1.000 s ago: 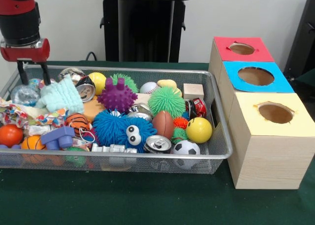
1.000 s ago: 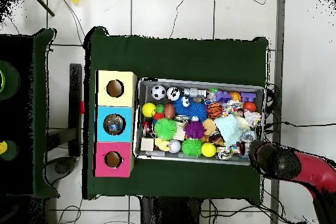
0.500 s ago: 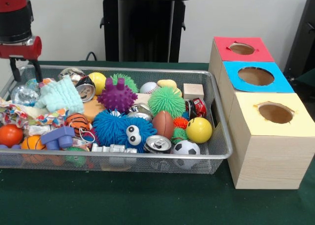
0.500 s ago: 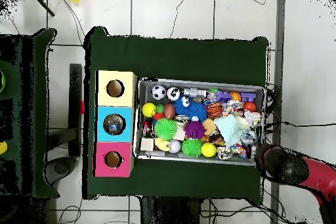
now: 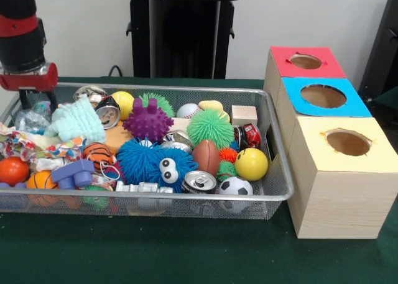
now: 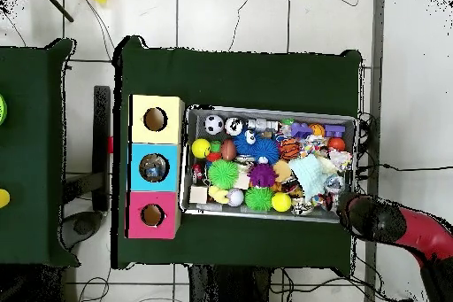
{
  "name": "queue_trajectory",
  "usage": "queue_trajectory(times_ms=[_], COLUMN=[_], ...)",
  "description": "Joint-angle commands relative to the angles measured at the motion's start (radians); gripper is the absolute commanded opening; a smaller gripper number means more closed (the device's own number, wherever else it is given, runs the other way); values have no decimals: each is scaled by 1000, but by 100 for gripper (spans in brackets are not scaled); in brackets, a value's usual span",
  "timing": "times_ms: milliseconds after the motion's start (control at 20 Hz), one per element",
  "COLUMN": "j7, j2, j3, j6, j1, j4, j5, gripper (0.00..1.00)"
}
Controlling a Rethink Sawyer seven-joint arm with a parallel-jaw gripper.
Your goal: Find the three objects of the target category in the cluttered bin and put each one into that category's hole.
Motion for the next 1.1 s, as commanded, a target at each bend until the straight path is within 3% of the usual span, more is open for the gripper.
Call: queue_trajectory(times_ms=[50, 450, 500, 1100], j7=[-242, -215, -212, -148], j2=[165, 173, 174, 145], j3=[70, 74, 82, 78], j6=[-34, -65, -68, -104], j1=[22, 13, 9, 15], j4=[-123, -123, -123, -92], j5=[-109, -123, -127, -143], gripper=[100, 100, 0, 0])
